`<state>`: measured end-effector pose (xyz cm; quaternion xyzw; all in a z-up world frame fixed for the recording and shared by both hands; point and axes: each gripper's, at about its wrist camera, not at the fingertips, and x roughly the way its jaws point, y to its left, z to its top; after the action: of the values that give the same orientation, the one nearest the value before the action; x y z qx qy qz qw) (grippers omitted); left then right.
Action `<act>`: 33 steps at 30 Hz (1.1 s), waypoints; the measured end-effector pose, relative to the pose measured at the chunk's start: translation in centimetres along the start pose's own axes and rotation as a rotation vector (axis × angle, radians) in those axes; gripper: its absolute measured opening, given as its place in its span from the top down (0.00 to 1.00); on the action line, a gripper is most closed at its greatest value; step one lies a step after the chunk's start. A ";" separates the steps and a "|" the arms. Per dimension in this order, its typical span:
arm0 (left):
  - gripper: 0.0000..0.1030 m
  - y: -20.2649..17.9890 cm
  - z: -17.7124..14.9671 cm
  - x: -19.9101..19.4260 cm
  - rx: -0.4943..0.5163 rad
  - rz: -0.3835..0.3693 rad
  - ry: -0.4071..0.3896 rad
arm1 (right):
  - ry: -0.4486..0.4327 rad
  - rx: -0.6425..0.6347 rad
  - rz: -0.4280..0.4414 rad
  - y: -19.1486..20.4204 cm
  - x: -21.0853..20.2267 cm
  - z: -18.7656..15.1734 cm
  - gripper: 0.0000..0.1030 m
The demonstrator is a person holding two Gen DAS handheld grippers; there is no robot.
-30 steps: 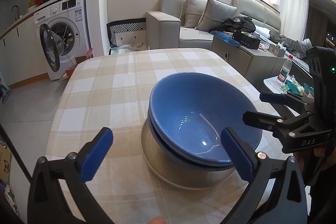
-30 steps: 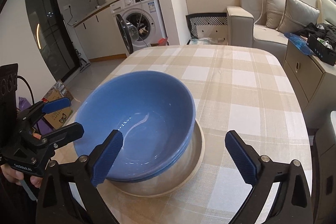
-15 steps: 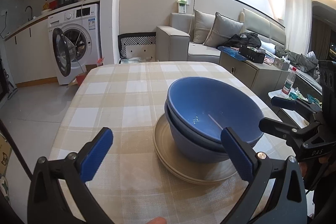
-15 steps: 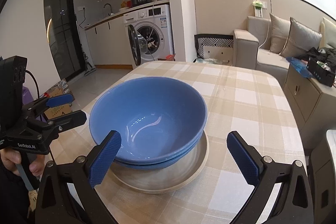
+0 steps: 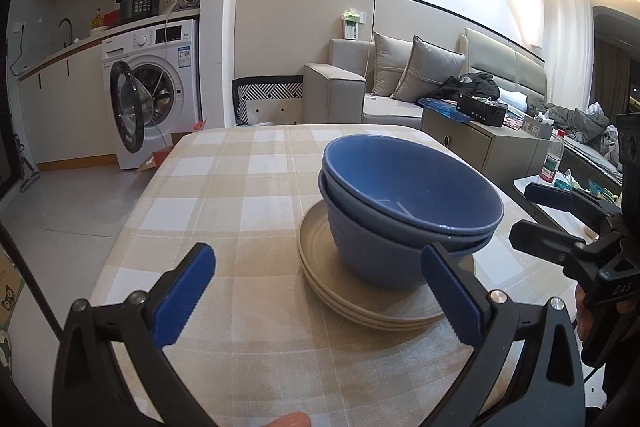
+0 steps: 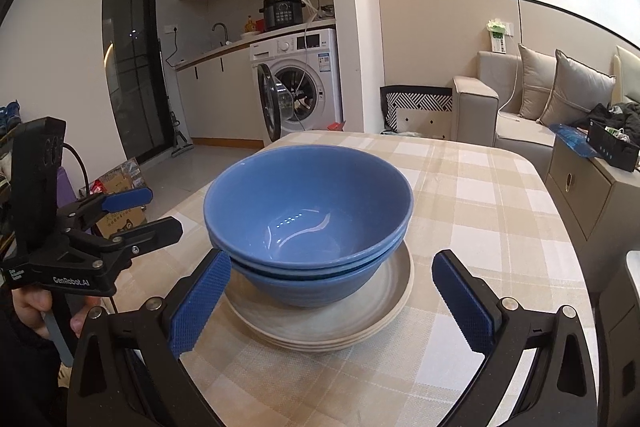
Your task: Organize plates and bowls
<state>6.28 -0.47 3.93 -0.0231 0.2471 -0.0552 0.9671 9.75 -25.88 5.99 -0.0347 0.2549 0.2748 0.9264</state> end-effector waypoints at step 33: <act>0.00 -0.2 -3.8 -0.8 -0.005 0.003 -0.050 | -0.104 -0.022 0.002 0.8 -2.3 -4.2 0.00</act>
<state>3.67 -0.63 0.97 -0.0267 0.2230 -0.0524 0.9730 5.78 -27.13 3.55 -0.0305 0.2032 0.2801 0.9377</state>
